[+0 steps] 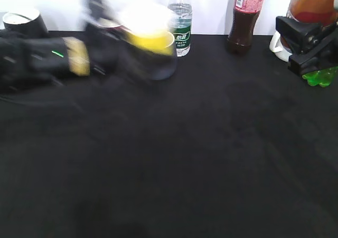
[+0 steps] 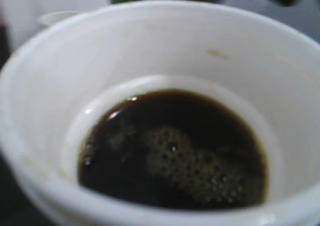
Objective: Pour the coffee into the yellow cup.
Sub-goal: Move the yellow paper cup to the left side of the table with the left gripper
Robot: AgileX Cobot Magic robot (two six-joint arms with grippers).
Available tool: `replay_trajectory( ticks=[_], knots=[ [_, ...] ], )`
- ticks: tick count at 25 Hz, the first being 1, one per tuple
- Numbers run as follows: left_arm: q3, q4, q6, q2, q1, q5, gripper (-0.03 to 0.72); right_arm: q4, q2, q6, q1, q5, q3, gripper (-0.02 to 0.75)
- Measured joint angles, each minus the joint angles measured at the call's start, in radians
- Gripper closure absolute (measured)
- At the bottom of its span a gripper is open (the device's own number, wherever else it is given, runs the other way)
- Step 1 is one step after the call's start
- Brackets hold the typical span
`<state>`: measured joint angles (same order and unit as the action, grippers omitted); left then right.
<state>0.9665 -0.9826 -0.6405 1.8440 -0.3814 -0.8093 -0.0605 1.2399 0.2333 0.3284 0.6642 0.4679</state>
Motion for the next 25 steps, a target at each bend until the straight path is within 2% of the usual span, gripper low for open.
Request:
replay_trajectory(
  ticks=[4,7,9,13,16,20,25],
  knots=[
    [0.0,0.006,0.0,-0.005,0.206,0.0,0.249,0.0,0.0,-0.087,0.0,0.0,0.0,0.201],
    [0.0,0.006,0.0,-0.003,0.315,0.031,0.249,0.0,0.0,-0.092,0.0,0.0,0.0,0.202],
    [0.0,0.012,0.012,0.031,0.36,0.042,0.249,0.0,0.0,-0.093,0.0,0.001,0.0,0.202],
    [0.0,0.137,0.181,0.12,0.365,0.046,0.249,0.0,0.0,-0.094,0.0,0.001,0.0,0.202],
    [0.0,0.233,0.264,0.214,0.365,0.008,0.249,0.001,0.0,-0.094,0.0,0.001,0.0,0.202],
    [0.001,0.275,0.278,0.289,0.365,-0.063,0.249,0.0,0.04,-0.094,0.0,0.001,0.0,0.202],
    [0.004,0.277,0.28,0.29,0.365,-0.047,0.246,0.0,0.043,-0.094,0.0,0.018,0.0,0.202]
  ],
)
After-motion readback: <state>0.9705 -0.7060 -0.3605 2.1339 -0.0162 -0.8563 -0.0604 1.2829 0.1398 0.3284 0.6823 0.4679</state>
